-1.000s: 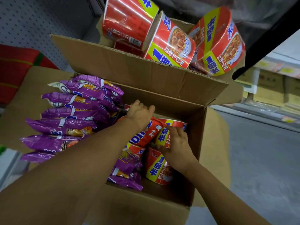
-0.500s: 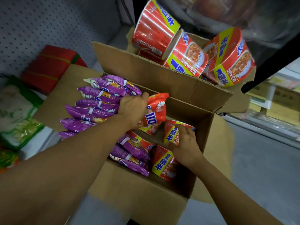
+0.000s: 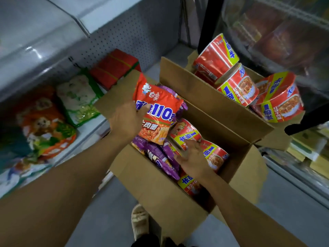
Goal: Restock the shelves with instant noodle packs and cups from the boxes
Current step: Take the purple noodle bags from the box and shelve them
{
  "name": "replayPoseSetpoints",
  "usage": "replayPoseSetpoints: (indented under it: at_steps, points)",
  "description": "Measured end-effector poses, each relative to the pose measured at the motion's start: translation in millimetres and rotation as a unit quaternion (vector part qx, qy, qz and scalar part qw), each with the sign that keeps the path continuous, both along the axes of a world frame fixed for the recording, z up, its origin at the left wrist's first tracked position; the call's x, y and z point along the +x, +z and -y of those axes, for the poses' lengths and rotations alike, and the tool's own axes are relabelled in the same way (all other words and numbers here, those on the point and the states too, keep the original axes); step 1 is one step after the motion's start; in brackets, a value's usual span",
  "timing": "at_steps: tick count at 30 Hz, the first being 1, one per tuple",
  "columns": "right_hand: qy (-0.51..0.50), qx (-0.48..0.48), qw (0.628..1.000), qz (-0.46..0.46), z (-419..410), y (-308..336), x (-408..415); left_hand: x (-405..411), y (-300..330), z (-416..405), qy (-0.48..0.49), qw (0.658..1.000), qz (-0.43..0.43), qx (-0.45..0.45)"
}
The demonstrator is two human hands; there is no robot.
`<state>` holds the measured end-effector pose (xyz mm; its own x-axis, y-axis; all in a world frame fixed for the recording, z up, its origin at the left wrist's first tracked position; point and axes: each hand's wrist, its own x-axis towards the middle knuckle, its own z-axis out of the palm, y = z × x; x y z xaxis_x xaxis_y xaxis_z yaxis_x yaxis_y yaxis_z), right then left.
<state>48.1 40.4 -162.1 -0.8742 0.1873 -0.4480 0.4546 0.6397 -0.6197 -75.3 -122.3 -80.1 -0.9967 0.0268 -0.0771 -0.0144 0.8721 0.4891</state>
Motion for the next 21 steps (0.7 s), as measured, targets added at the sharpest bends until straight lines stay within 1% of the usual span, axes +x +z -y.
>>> replayPoseSetpoints:
  at_steps: [2, 4, 7, 11, 17, 19, 21]
  points:
    - [0.023, 0.003, 1.000, 0.007, 9, -6, -6, 5, 1, 22, 0.048, 0.998, -0.004, 0.050]
    - [0.040, 0.006, 0.999, 0.019, 17, -14, -12, 10, 0, 39, 0.074, 0.993, -0.008, 0.087]
    - [0.043, 0.000, 0.999, 0.026, 22, -30, -18, 16, -7, 58, 0.105, 0.989, -0.003, 0.108]
    - [-0.014, 0.004, 0.999, 0.038, 15, -44, -26, 23, -18, 73, 0.117, 0.984, -0.005, 0.133]
    - [-0.078, 0.067, 0.995, -0.013, 4, -48, -35, 25, -28, 75, 0.111, 0.982, 0.003, 0.150]
    - [-0.101, 0.059, 0.993, -0.017, 4, -48, -35, 25, -32, 75, 0.107, 0.982, 0.004, 0.158]
    - [-0.131, 0.027, 0.991, -0.010, 4, -48, -33, 26, -36, 76, 0.097, 0.980, 0.005, 0.172]
